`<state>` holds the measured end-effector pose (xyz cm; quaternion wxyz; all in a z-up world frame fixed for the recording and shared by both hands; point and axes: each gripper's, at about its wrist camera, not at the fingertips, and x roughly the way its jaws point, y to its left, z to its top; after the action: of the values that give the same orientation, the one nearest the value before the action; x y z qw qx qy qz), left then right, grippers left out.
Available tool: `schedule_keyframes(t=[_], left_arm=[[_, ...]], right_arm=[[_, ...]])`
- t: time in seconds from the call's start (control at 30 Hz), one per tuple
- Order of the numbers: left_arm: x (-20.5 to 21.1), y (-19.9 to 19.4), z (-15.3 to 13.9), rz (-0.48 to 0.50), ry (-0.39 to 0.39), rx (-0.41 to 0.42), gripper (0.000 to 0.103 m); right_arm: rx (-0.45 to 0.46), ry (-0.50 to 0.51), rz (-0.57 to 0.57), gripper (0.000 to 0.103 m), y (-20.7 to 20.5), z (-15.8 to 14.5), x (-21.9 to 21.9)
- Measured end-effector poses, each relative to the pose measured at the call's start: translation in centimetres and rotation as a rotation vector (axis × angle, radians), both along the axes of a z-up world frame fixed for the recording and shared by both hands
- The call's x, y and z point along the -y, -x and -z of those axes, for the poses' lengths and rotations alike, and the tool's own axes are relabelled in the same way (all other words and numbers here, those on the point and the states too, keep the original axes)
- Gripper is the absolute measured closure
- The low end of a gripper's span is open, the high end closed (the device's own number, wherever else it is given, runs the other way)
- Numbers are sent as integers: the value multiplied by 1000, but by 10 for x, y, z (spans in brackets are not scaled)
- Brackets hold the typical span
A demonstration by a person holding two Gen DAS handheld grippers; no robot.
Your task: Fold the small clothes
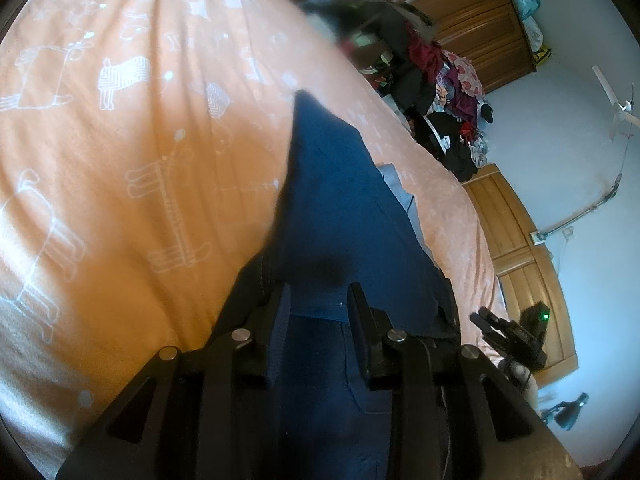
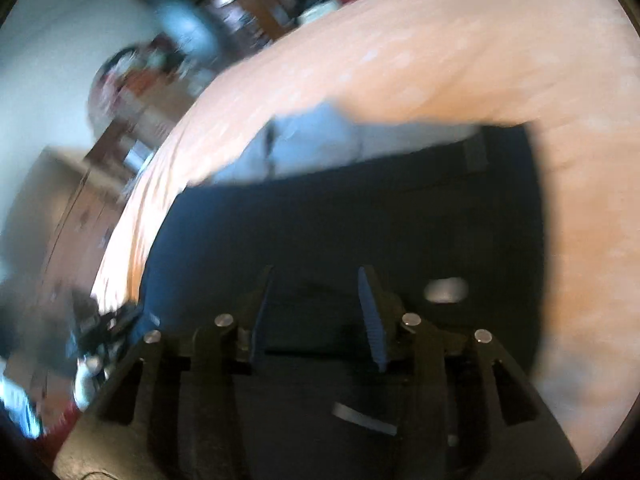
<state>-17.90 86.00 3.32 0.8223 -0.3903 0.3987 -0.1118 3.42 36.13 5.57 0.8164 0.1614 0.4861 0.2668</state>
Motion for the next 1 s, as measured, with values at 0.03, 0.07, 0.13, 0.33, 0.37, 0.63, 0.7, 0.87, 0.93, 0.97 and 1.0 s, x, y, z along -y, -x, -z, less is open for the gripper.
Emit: schedule_keyframes(t=[0.03,0.07,0.13,0.33,0.37,0.63,0.7,0.87,0.93,0.97,1.0], left_arm=[[1,0,0,0,1,-1,70],[0,0,0,0,4,-2,70],[0,0,0,1,8,-5,70],[-2,-2,1,10,24,-28,70],[-3,-4,1,20,41,-49,70],[-9,62,-20,189,-30,-137,68],[-18,88,-23,188,-23,-125,69],[-29,140,-30,211,-25,-103,69],[-26,153,-31,229,-34,-100,69],[-27,156,-32,233,-40,-101,69],[-25,159,-33,239,-48,-103,69]], right_arm=[[-36,33,-7,61,-4,13,-5],[-88,43,3,66,-7,34,-2],[-94,-63,37,71,-2,44,18],[-117,-37,104,66,45,35,78],[-126,-60,120,65,60,33,94],[-167,-137,202,58,166,28,151],[-174,-132,211,54,185,22,156],[-197,-71,176,51,217,23,157],[-221,-73,160,49,227,27,156],[-226,-72,151,48,230,29,153],[-229,-77,143,47,236,31,151]])
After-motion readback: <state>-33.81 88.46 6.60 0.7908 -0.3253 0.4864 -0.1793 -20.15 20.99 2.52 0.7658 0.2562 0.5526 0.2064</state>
